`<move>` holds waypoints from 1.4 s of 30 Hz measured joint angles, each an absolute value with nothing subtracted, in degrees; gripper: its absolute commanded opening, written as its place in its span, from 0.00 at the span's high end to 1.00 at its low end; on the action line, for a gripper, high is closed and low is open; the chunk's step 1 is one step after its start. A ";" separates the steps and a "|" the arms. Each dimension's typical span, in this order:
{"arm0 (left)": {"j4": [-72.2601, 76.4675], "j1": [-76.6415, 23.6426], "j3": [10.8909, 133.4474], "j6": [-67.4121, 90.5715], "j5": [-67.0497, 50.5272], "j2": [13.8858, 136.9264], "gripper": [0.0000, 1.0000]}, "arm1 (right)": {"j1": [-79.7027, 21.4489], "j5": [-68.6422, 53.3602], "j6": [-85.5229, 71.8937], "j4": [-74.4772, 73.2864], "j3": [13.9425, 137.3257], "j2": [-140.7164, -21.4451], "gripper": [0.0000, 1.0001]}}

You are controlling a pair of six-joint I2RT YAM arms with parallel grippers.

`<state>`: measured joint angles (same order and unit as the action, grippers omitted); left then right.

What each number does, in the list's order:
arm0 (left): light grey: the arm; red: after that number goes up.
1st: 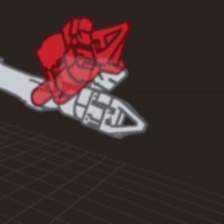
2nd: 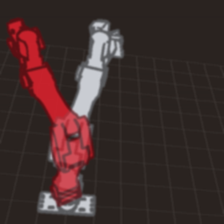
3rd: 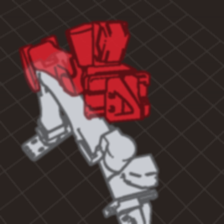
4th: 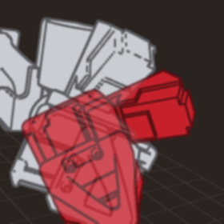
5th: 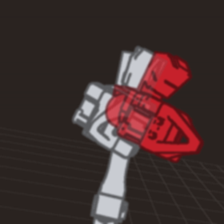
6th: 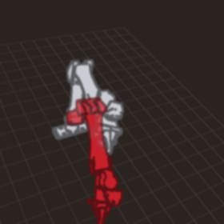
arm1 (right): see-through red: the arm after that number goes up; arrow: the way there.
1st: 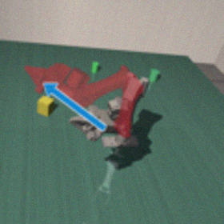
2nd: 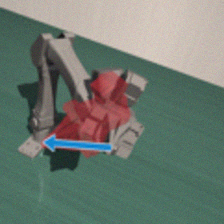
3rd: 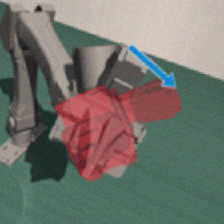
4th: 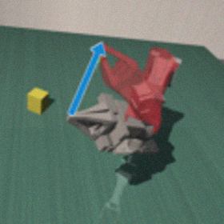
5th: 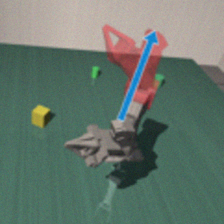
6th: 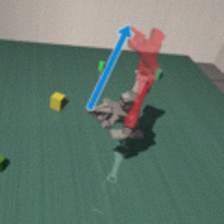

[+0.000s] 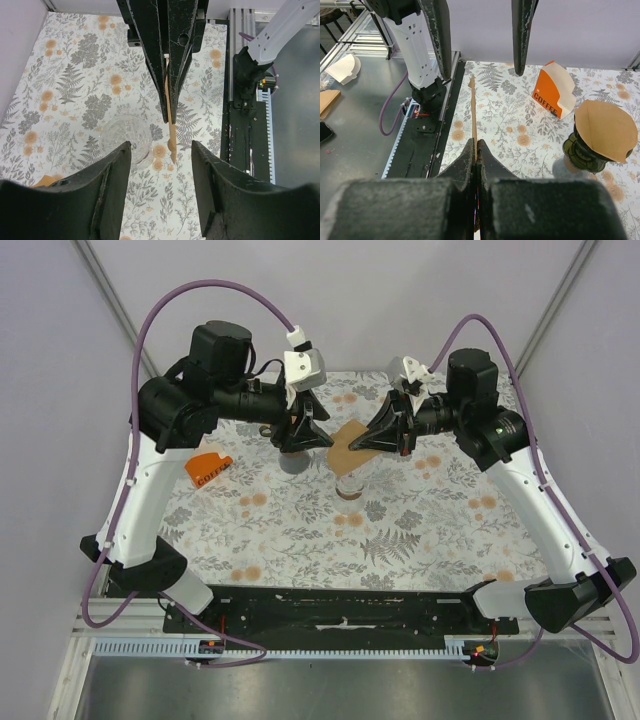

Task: Place the coffee filter in the dripper

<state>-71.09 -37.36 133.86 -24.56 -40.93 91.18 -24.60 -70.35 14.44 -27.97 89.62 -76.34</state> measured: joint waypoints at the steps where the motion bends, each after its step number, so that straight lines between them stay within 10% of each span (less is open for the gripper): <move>1: -71.09 -37.36 133.84 -24.56 -40.88 91.20 0.45 | -24.60 -70.24 14.57 -28.03 89.76 -76.34 1.00; 7: -71.00 -37.34 133.82 -24.49 -40.71 91.24 0.70 | -24.60 -70.15 14.72 -28.38 90.06 -76.31 1.00; 42: -69.76 -37.34 132.35 -23.83 -39.11 91.35 0.76 | -24.60 -70.06 15.42 -29.47 90.59 -76.34 1.00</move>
<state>-69.76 -37.34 132.35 -23.83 -39.11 91.35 -24.60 -70.06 15.42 -29.47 90.59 -76.34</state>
